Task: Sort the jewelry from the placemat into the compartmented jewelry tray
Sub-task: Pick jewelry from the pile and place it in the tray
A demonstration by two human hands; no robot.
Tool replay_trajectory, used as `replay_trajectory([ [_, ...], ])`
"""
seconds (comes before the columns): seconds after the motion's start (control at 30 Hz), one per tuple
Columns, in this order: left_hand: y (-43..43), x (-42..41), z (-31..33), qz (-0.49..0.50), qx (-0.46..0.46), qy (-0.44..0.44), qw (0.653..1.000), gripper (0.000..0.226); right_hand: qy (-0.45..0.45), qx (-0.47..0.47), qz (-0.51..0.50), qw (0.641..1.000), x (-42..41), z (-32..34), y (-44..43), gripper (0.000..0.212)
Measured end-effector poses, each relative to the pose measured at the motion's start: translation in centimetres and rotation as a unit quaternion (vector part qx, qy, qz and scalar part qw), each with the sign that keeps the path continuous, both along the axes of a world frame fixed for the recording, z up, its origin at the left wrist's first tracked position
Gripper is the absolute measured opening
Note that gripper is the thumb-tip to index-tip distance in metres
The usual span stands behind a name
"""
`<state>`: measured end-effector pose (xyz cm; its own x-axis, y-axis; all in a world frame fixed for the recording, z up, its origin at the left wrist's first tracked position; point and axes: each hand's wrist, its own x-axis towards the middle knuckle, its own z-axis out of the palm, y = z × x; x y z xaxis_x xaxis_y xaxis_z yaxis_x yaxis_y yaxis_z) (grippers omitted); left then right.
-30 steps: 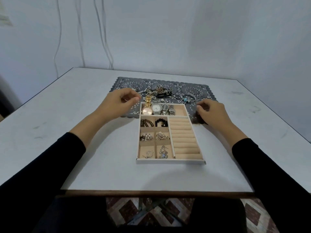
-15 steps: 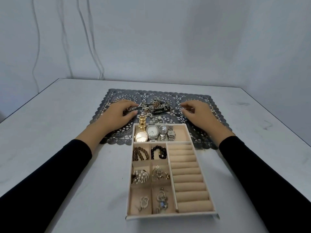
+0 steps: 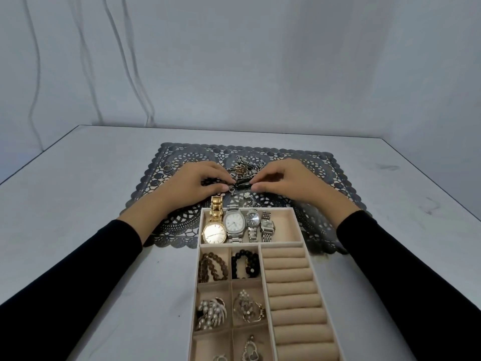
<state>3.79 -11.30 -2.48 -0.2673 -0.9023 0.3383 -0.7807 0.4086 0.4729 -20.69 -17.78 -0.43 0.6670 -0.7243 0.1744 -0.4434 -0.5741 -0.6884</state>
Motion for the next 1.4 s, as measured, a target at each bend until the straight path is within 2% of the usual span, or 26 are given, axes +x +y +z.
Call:
replay_trajectory([
  [0.23, -0.5, -0.2, 0.3, -0.029, -0.008, -0.002, 1.000, 0.017, 0.052, -0.003, 0.059, 0.997, 1.5, -0.1, 0.1, 0.019],
  [0.47, -0.7, -0.1, 0.6, -0.030, 0.014, -0.024, 0.999, 0.018, 0.073, -0.029, 0.042, 0.996, 1.2, -0.3, -0.1, 0.011],
  [0.9, -0.9, -0.2, 0.4, 0.004, 0.024, -0.068, 0.997, 0.025, 0.041, -0.003, 0.015, 0.999, 0.6, -0.7, -0.4, 0.009],
  [1.27, -0.7, -0.6, 0.7, -0.007, 0.016, -0.047, 0.999, 0.016, 0.029, 0.019, 0.016, 0.999, 0.4, -0.6, -0.3, 0.012],
  [1.4, -0.8, -0.6, 0.7, 0.002, 0.027, -0.065, 0.998, 0.022, 0.026, 0.020, 0.018, 0.999, 0.4, -0.6, -0.3, 0.013],
])
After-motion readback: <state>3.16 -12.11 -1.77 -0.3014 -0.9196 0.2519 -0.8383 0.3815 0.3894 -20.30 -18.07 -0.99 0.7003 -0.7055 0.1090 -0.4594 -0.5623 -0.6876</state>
